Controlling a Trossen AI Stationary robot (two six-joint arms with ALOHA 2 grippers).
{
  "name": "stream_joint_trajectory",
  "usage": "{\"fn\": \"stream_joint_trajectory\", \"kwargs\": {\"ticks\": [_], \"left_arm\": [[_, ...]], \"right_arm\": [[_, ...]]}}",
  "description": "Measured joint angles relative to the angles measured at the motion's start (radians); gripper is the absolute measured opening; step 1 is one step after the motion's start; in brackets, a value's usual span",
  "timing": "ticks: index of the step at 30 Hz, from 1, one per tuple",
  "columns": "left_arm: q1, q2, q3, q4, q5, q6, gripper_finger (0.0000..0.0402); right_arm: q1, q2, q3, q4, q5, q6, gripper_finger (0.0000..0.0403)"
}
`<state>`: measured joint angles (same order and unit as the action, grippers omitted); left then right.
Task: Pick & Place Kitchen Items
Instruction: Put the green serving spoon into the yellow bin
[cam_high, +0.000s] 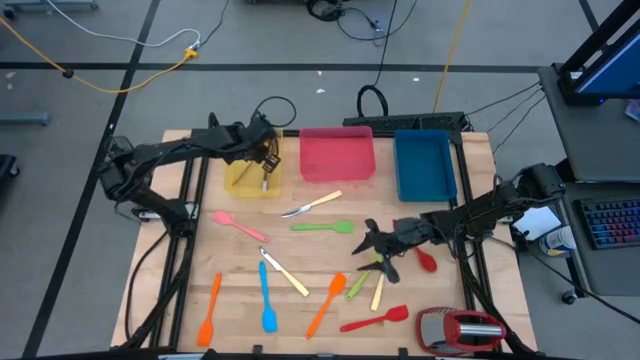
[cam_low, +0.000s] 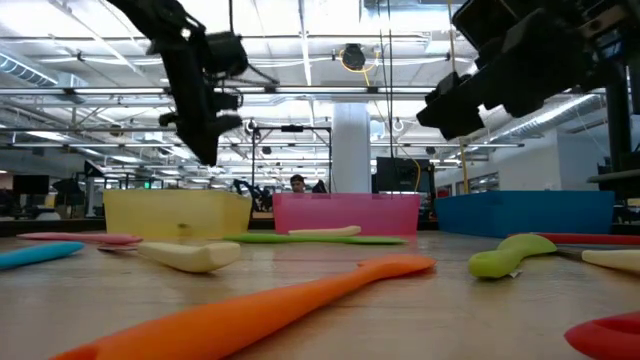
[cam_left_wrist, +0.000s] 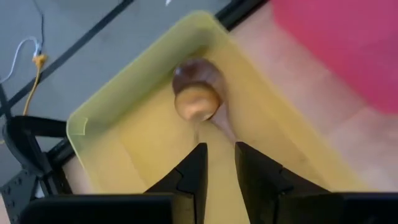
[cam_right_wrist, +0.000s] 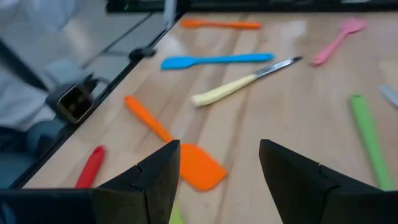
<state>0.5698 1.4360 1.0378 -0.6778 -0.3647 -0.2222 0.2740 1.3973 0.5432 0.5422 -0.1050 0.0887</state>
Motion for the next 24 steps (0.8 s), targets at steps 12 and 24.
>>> {"fn": "stream_joint_trajectory", "kwargs": {"ticks": [12,24], "left_arm": [[-0.121,-0.124,0.000,0.007,-0.002,0.009,0.0088],[-0.166,-0.124,0.000,0.028,-0.002,0.010,0.0088]], "right_arm": [[0.046,0.234,0.068,-0.052,-0.091,-0.033,0.0209],[0.046,0.348,0.069,-0.044,-0.132,-0.124,0.0171]]}}
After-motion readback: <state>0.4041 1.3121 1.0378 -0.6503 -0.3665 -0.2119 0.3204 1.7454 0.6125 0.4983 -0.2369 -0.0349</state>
